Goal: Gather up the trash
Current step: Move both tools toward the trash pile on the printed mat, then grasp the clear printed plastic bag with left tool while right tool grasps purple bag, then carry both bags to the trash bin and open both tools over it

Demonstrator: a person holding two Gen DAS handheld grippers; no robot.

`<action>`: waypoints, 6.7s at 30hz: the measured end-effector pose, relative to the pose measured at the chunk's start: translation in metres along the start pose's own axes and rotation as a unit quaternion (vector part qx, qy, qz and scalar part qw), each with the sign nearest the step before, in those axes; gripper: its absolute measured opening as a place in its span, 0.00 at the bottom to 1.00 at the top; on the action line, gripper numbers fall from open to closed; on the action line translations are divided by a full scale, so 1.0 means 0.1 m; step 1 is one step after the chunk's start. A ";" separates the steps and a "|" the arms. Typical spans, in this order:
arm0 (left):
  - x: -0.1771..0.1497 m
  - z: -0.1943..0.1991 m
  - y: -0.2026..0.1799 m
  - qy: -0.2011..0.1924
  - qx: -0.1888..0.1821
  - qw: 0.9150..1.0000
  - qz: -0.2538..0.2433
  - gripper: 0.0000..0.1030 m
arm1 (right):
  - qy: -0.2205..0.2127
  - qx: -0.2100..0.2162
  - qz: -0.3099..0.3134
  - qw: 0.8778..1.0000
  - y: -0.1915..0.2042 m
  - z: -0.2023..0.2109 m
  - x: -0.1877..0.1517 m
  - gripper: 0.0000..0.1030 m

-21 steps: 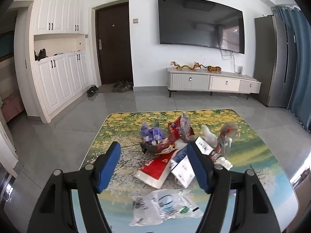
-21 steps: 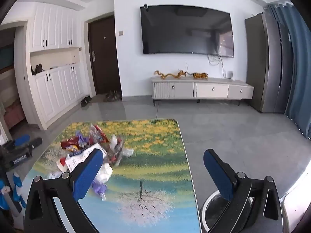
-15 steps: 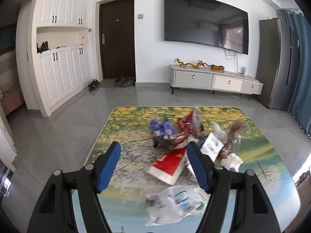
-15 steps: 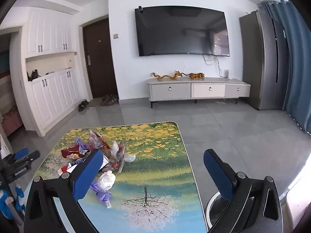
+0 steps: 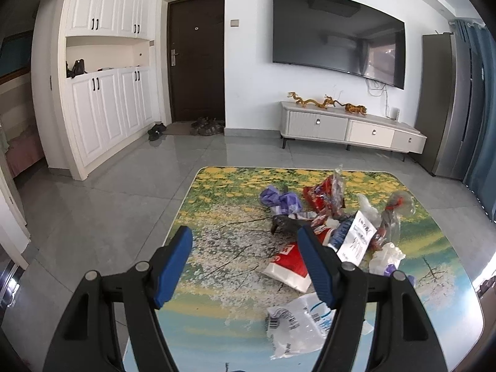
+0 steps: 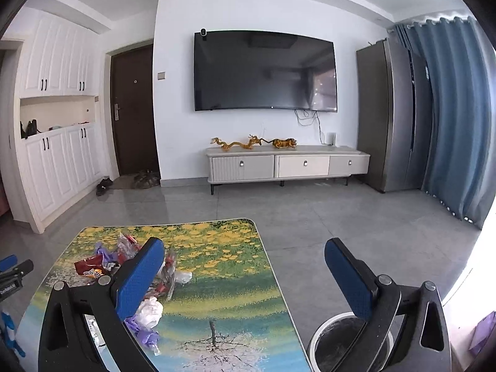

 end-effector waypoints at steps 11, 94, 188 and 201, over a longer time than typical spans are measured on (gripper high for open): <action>-0.25 0.07 0.60 -0.021 0.085 0.995 0.044 0.67 | -0.005 -0.007 0.044 0.999 -0.23 -0.15 -0.40 1.00; -0.19 0.38 0.20 -0.009 0.032 0.998 0.047 0.67 | -0.034 0.018 0.097 0.995 0.27 0.19 -0.39 1.00; -0.82 -0.33 -4.45 0.195 -0.304 0.904 -0.229 0.15 | 0.184 -0.030 -0.082 0.979 -2.42 -0.53 -1.74 0.35; -1.30 -0.50 -5.51 0.247 -0.347 0.872 -0.241 0.45 | 0.222 -0.073 -0.134 0.963 -2.94 -0.76 -2.20 0.62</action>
Point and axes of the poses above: each gripper's, at about its wrist camera, not at the fingertips, and z roughly against the way its jaws point, y to its left, x to its top, the point moved 6 cm from there along -z, roughly the way its jaws point, and after that the axes turned 6 degrees about z, right-handed, at the moved point
